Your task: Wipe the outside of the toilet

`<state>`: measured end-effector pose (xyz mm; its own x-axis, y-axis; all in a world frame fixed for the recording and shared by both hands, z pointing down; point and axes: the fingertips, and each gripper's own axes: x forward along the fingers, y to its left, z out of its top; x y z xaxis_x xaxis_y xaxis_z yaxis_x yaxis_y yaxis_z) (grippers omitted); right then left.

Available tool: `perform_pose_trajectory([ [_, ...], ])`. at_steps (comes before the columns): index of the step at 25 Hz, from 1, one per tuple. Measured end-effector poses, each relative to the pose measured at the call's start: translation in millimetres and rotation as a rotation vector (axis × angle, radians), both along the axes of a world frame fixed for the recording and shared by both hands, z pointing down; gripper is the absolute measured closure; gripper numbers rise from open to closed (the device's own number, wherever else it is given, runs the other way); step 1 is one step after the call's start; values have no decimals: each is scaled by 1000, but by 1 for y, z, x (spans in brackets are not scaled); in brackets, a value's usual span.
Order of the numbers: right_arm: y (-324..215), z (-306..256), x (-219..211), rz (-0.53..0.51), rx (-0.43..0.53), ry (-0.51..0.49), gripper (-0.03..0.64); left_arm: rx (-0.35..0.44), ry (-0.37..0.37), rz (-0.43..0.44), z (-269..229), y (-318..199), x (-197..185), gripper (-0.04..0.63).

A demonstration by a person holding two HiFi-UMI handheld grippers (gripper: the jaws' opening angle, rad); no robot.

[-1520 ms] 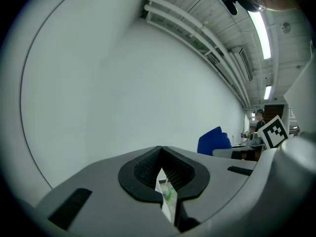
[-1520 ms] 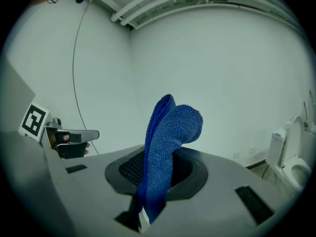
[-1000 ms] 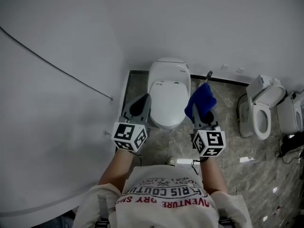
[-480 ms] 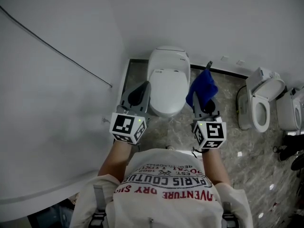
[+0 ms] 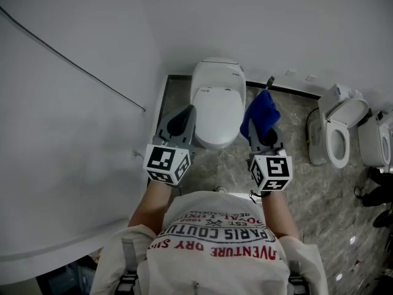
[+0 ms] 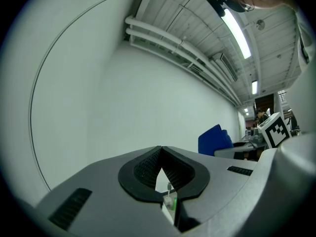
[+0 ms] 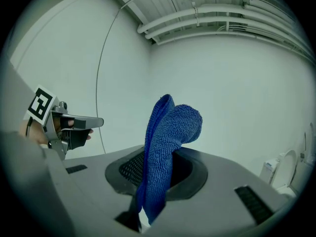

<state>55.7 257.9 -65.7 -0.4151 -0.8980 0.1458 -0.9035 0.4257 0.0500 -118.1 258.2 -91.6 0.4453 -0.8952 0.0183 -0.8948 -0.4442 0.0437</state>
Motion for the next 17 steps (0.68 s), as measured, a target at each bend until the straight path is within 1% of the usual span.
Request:
perform_pose_trajectory([
  [2,2,-1,1,2,-7,-27,541,-8,6,3,3,0,0,589],
  [5,7,-3,2,5,1,-34,541,-24,33,0,6,4,-3,589],
  [7,11,-2,5,7,-2,-39,541,-29,38,-4,8,7,-4,589],
  [11,18,-2,9,4,-5,-28,541,-28,28,-9,6,15,-2,588],
  [17,13,-1,12,5,-23,-19,541,-32,-4,-14,7,11,4,589],
])
